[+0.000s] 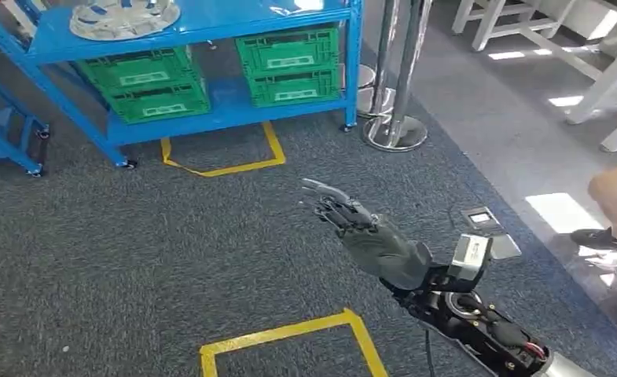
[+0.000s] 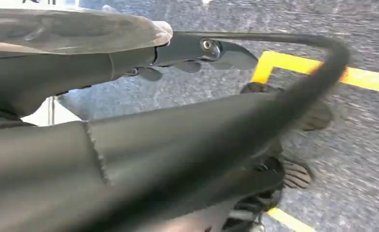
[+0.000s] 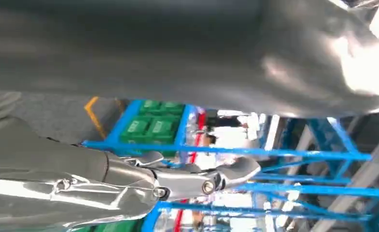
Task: Take the parts from the cabinet and place them on the table.
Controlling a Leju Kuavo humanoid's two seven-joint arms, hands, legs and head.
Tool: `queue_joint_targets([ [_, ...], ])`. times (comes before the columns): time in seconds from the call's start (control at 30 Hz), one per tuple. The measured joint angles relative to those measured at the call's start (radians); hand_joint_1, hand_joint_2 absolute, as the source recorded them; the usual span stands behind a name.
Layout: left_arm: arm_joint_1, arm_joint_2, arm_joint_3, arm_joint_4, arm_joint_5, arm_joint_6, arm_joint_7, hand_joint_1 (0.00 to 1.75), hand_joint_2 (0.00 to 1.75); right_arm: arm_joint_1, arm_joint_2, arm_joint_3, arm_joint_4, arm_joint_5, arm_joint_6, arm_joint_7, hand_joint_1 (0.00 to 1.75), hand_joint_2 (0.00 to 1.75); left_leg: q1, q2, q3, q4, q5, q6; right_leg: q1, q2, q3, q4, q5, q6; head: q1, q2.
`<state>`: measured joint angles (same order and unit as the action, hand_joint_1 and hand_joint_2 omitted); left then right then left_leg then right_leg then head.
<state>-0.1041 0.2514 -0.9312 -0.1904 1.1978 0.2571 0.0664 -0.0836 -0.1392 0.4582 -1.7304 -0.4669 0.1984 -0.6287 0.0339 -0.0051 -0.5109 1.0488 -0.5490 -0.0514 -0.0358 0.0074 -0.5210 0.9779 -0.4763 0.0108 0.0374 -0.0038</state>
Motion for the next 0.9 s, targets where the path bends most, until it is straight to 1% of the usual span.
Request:
queue_joint_targets([
  [0.03,-0.002,0.0,0.0,0.0,0.0,0.0,0.002,0.0,0.0,0.002,0.0,-0.002,0.0,0.002,0.001,0.0,0.0,0.0,-0.003,0.0,-0.069,0.101,-0.028,0.001,0.004,-0.002,0.007,-0.003,-0.005,-0.004,0.0,0.0],
  [0.07,-0.002,-0.001,0.0,0.0,0.0,0.0,0.003,0.0,0.0,0.004,0.0,-0.004,0.0,0.003,0.003,0.001,0.0,0.0,-0.006,0.001,-0.137,0.19,-0.045,0.004,0.009,-0.003,0.013,-0.005,-0.012,-0.008,0.0,0.0],
  [0.1,-0.001,-0.002,0.0,0.0,0.0,0.001,0.004,0.0,0.0,0.006,0.0,-0.006,0.0,0.005,0.007,0.001,0.0,0.0,-0.008,0.001,-0.187,0.24,-0.041,0.009,0.014,-0.003,0.021,-0.005,-0.02,-0.011,0.0,0.0],
  [0.13,0.003,-0.003,0.0,0.0,0.002,0.003,0.006,0.0,0.0,0.008,0.0,-0.008,0.0,0.006,0.012,0.002,0.0,0.0,-0.013,0.0,-0.214,0.245,-0.014,0.018,0.02,-0.002,0.033,-0.006,-0.029,-0.015,0.0,0.0],
  [0.17,0.006,-0.004,0.0,0.0,0.003,0.003,0.006,0.0,0.0,0.009,0.0,-0.009,-0.002,0.006,0.016,0.004,0.0,0.0,-0.022,0.0,-0.216,0.197,0.045,0.033,0.027,0.0,0.05,-0.006,-0.041,-0.018,0.0,0.0],
  [0.2,0.007,-0.004,0.0,0.0,0.003,0.003,0.006,0.0,0.0,0.009,0.0,-0.01,-0.003,0.006,0.021,0.004,0.0,0.0,-0.032,0.0,-0.196,0.113,0.118,0.053,0.035,0.001,0.068,-0.008,-0.052,-0.019,-0.002,0.0],
  [0.23,0.007,-0.003,0.0,0.0,0.005,0.004,0.005,0.0,0.0,0.009,0.0,-0.01,-0.005,0.006,0.022,0.004,0.0,0.0,-0.047,-0.001,-0.167,0.012,0.193,0.078,0.04,0.001,0.088,-0.012,-0.064,-0.021,-0.003,0.0],
  [0.27,0.007,0.009,0.0,0.001,0.006,0.006,0.006,0.0,0.0,0.011,0.0,-0.011,-0.005,0.006,0.026,0.004,0.0,0.0,-0.061,0.002,-0.147,-0.039,0.21,0.11,0.032,-0.001,0.082,-0.024,-0.072,-0.024,0.004,0.0],
  [0.3,0.005,0.016,0.0,0.002,0.008,0.006,0.006,0.0,0.0,0.01,0.0,-0.011,-0.006,0.006,0.027,0.004,0.0,0.0,-0.063,0.007,-0.134,-0.036,0.198,0.122,0.042,0.0,0.088,-0.029,-0.075,-0.018,0.013,0.0],
  [0.33,0.003,0.011,0.0,0.001,0.009,0.007,0.005,0.0,0.0,0.013,0.0,-0.013,-0.005,0.006,0.031,0.006,0.0,0.0,-0.076,0.007,-0.127,-0.06,0.195,0.124,0.024,0.001,0.093,-0.037,-0.076,-0.012,0.014,0.0],
  [0.37,0.003,0.008,0.0,0.0,0.013,0.009,0.006,0.0,0.0,0.013,0.0,-0.013,-0.005,0.005,0.032,0.006,0.0,0.0,-0.08,0.005,-0.118,-0.072,0.183,0.129,0.021,-0.002,0.097,-0.042,-0.079,-0.006,-0.002,0.0],
  [0.4,0.003,0.018,0.0,0.001,0.014,0.01,0.006,0.0,0.0,0.012,0.0,-0.013,-0.006,0.005,0.033,0.006,0.0,0.0,-0.081,0.005,-0.105,-0.09,0.174,0.132,0.023,-0.004,0.106,-0.057,-0.081,-0.002,-0.006,0.0],
  [0.43,0.003,0.014,0.0,0.001,0.014,0.011,0.007,0.0,0.0,0.011,0.0,-0.014,-0.011,0.006,0.034,0.006,0.0,0.0,-0.065,0.007,-0.075,-0.129,0.17,0.125,0.033,-0.004,0.137,-0.071,-0.087,0.002,-0.004,0.0],
  [0.47,0.005,0.01,0.0,0.001,0.013,0.011,0.007,0.0,0.0,0.011,0.0,-0.018,-0.012,0.006,0.034,0.005,0.0,0.0,-0.059,0.01,-0.05,-0.147,0.169,0.11,0.031,-0.005,0.135,-0.053,-0.095,0.005,-0.003,0.0],
  [0.5,0.005,0.01,0.0,0.001,0.013,0.011,0.006,0.0,0.0,0.006,0.0,-0.021,-0.013,0.006,0.034,0.005,0.0,0.0,-0.054,0.009,-0.035,-0.156,0.165,0.11,0.03,-0.003,0.106,0.005,-0.115,0.011,0.002,0.0],
  [0.53,0.004,0.01,0.0,0.001,0.01,0.011,0.005,0.0,0.0,0.006,0.0,-0.024,-0.013,0.005,0.032,0.006,0.0,0.0,-0.053,0.007,-0.025,-0.158,0.157,0.105,0.027,-0.003,0.05,0.096,-0.145,0.018,0.006,0.0],
  [0.57,0.003,0.006,0.0,0.001,0.009,0.011,0.003,0.0,0.0,0.01,0.0,-0.025,-0.013,0.005,0.032,0.006,0.0,0.0,-0.05,0.006,-0.016,-0.157,0.146,0.097,0.023,-0.003,-0.014,0.19,-0.172,0.024,0.007,0.0],
  [0.6,0.003,0.003,0.0,0.0,0.008,0.01,0.002,0.0,0.0,0.014,0.0,-0.025,-0.013,0.005,0.032,0.006,0.0,0.0,-0.047,0.003,-0.004,-0.156,0.134,0.092,0.02,-0.003,-0.072,0.263,-0.182,0.031,0.008,0.0],
  [0.63,0.003,0.001,0.0,0.001,0.007,0.01,0.002,0.0,0.0,0.015,0.0,-0.024,-0.013,0.005,0.032,0.006,0.0,0.0,-0.044,0.001,0.009,-0.154,0.123,0.088,0.016,-0.004,-0.103,0.281,-0.162,0.037,0.008,0.0],
  [0.67,0.005,-0.002,0.0,0.001,0.007,0.009,0.002,0.0,0.0,0.016,0.0,-0.025,-0.013,0.005,0.033,0.006,0.0,0.0,-0.04,0.0,0.025,-0.151,0.11,0.083,0.012,-0.004,-0.11,0.253,-0.113,0.044,0.008,0.0],
  [0.7,0.005,-0.005,0.0,0.001,0.006,0.007,0.002,0.0,0.0,0.016,0.0,-0.027,-0.013,0.005,0.032,0.006,0.0,0.0,-0.035,-0.002,0.041,-0.147,0.096,0.077,0.009,-0.004,-0.099,0.186,-0.045,0.05,0.009,0.0],
  [0.73,0.005,-0.007,0.0,0.0,0.006,0.006,0.002,0.0,0.0,0.016,-0.001,-0.029,-0.013,0.005,0.032,0.006,0.0,0.0,-0.029,-0.003,0.057,-0.14,0.079,0.069,0.004,-0.005,-0.075,0.09,0.031,0.056,0.012,0.0],
  [0.77,0.006,-0.006,0.0,0.001,0.006,0.006,0.002,0.0,0.0,0.018,-0.001,-0.032,-0.013,0.004,0.032,0.006,0.0,0.0,-0.028,-0.003,0.062,-0.131,0.061,0.059,0.0,-0.004,-0.055,0.029,0.062,0.062,0.016,0.0],
  [0.8,0.002,-0.002,0.0,0.001,0.006,0.006,0.002,0.0,0.0,0.018,-0.001,-0.032,-0.011,0.002,0.031,0.008,0.0,0.0,-0.033,-0.006,0.06,-0.118,0.052,0.05,0.006,-0.001,-0.053,0.03,0.047,0.059,0.017,0.0],
  [0.83,-0.001,-0.004,0.0,0.001,0.005,0.006,0.002,0.0,0.0,0.017,-0.001,-0.032,-0.013,0.002,0.031,0.009,0.0,0.0,-0.033,-0.009,0.049,-0.108,0.05,0.045,0.006,-0.001,-0.041,0.017,0.032,0.036,0.016,0.0],
  [0.87,-0.002,-0.005,0.0,0.001,0.005,0.006,0.003,0.0,0.0,0.022,-0.001,-0.033,-0.013,0.002,0.031,0.011,0.0,0.0,-0.034,-0.008,0.044,-0.108,0.05,0.042,0.006,0.001,-0.048,0.021,0.034,0.031,0.009,0.0],
  [0.9,-0.001,0.0,0.0,0.001,0.005,0.006,0.003,0.0,0.0,0.022,-0.001,-0.033,-0.013,0.002,0.031,0.013,0.0,0.0,-0.034,-0.008,0.042,-0.109,0.051,0.044,0.007,0.003,-0.051,0.021,0.035,0.031,0.007,0.0],
])
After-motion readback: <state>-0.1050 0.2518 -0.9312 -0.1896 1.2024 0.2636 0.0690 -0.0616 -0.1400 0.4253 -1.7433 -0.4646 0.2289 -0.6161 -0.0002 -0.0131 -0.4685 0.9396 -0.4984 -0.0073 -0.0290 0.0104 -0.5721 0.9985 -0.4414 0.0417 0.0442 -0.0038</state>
